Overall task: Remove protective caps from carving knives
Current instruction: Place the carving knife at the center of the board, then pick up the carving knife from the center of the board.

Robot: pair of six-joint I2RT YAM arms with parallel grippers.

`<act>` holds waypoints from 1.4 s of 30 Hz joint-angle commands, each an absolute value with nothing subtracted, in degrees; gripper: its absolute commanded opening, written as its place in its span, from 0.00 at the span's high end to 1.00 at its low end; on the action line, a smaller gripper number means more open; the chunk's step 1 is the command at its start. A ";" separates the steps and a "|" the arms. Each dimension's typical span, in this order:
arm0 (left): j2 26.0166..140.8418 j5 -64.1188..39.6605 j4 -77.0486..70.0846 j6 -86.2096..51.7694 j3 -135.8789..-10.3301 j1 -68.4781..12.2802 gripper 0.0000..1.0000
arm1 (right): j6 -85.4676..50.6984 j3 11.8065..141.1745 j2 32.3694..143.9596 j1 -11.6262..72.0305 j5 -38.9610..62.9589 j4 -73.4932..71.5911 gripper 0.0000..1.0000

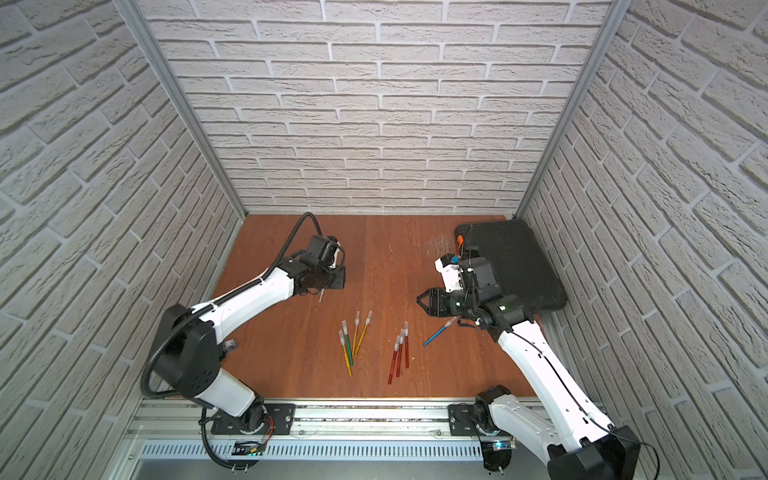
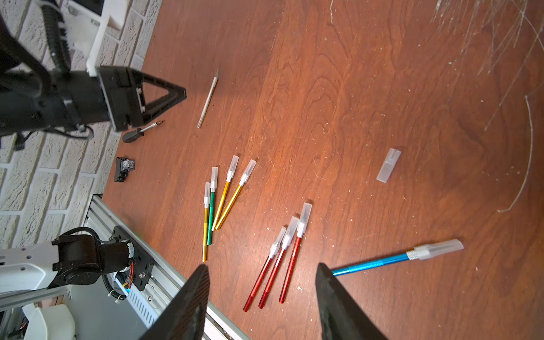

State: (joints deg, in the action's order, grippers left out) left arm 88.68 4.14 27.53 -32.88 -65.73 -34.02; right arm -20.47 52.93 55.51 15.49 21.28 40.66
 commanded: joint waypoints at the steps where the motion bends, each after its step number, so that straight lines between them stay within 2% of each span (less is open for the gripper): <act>1: 85.29 6.88 30.54 -40.10 -62.01 -38.03 0.68 | -21.71 50.30 53.26 15.48 20.01 38.47 0.41; 9: 79.49 12.58 31.20 -53.35 -55.00 -48.82 0.68 | -22.21 47.43 50.87 15.68 19.38 39.53 0.42; 18: 79.19 19.00 30.03 -64.46 -49.27 -58.66 0.71 | -22.92 45.01 49.69 16.69 19.25 40.26 0.38; 33: 78.22 18.40 28.71 -70.41 -42.43 -60.38 0.72 | -22.81 44.05 50.14 17.12 18.61 39.76 0.37; 42: 79.83 16.42 25.47 -70.88 -40.74 -59.60 0.74 | -22.96 43.33 49.91 17.14 17.85 39.26 0.39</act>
